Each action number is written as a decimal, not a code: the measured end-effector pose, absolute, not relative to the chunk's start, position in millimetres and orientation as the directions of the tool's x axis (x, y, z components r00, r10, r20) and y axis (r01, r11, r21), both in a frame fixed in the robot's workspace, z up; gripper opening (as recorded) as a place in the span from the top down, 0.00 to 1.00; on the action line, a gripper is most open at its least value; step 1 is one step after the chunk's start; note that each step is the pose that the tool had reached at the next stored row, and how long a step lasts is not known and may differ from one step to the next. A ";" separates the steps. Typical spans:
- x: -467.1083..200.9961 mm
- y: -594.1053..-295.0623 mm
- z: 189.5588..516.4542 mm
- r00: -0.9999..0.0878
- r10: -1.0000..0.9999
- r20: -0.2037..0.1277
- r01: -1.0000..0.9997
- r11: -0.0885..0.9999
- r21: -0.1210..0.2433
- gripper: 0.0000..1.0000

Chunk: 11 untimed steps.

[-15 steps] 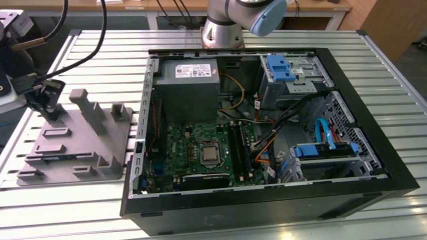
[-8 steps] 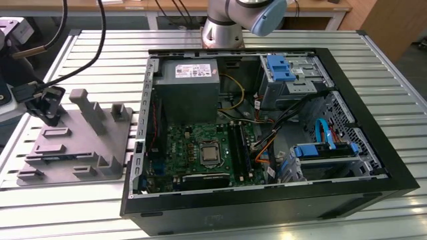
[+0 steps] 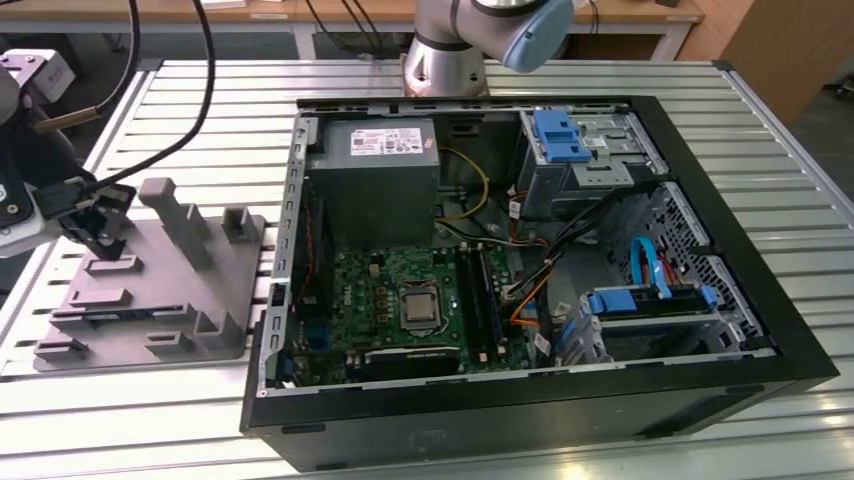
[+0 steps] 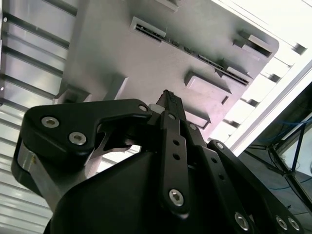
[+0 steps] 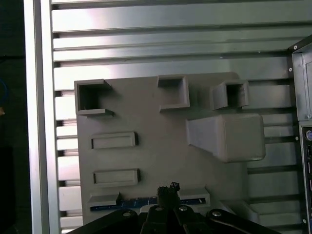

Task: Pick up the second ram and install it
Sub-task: 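Reach for the second ram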

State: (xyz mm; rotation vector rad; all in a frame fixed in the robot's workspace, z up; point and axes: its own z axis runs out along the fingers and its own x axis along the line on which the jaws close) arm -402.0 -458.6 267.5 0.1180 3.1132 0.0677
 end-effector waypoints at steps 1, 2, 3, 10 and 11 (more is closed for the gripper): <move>-402.0 -458.8 266.3 -0.997 0.076 -0.024 0.075 0.996 0.044 0.90; -402.0 -458.9 265.0 -0.997 0.076 -0.024 0.075 0.996 0.044 0.90; -402.0 -459.1 263.7 -0.997 0.076 -0.024 0.075 0.996 0.044 0.90; -402.0 -460.1 255.1 -0.997 0.076 -0.023 0.075 0.996 0.044 0.90; -402.0 -460.3 253.8 -0.997 0.076 -0.023 0.075 0.996 0.044 0.90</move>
